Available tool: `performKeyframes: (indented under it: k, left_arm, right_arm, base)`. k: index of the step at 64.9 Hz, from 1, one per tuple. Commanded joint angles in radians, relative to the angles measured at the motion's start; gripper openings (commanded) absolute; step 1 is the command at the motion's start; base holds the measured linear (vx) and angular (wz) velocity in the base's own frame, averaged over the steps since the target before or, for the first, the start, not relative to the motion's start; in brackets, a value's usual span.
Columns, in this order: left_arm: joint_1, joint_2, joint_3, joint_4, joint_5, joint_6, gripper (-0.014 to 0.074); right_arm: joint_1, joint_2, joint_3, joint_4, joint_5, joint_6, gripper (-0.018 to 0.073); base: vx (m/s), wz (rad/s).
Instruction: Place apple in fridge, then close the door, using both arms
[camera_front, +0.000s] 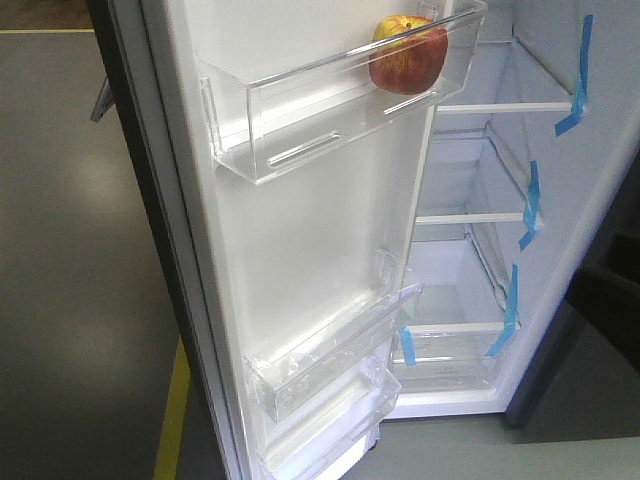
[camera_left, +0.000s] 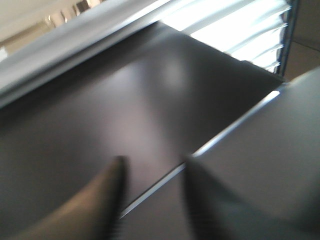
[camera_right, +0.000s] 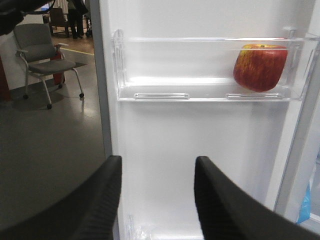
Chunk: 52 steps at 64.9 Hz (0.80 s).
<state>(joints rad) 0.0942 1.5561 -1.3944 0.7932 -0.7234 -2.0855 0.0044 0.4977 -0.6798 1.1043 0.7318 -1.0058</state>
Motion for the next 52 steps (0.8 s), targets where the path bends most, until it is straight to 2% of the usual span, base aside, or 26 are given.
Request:
performKeyframes:
  k: [1,10,24,35,52]
  left_arm:
    - [-0.008,0.006,-0.061,-0.006,-0.09,-0.066,0.0415]
    - [-0.039,0.055,-0.097,0.023,-0.183,-0.066,0.0434]
    - [-0.115,0.07,-0.133,0.102,-0.22,-0.066,0.0434]
    - [-0.154,0.07,-0.145,0.169,-0.253,-0.066,0.0434]
    - [-0.246,0.07,-0.145,0.181,-0.36,-0.066,0.0434]
  right_arm:
    - [-0.004,0.006,-0.026,0.077,-0.085,-0.007,0.0442]
    - [-0.004,0.006,-0.026,0.073,-0.164,-0.012,0.0518]
    - [-0.004,0.006,-0.026,0.074,-0.265,-0.012,0.0522]
    - [-0.004,0.006,-0.026,0.074,-0.254,-0.011,0.0522]
    - [-0.004,0.006,-0.026,0.074,-0.177,-0.011,0.0518]
  base:
    - [0.0,0.0]
    - [0.0,0.0]
    - [0.0,0.0]
    - [0.0,0.0]
    - [0.0,0.0]
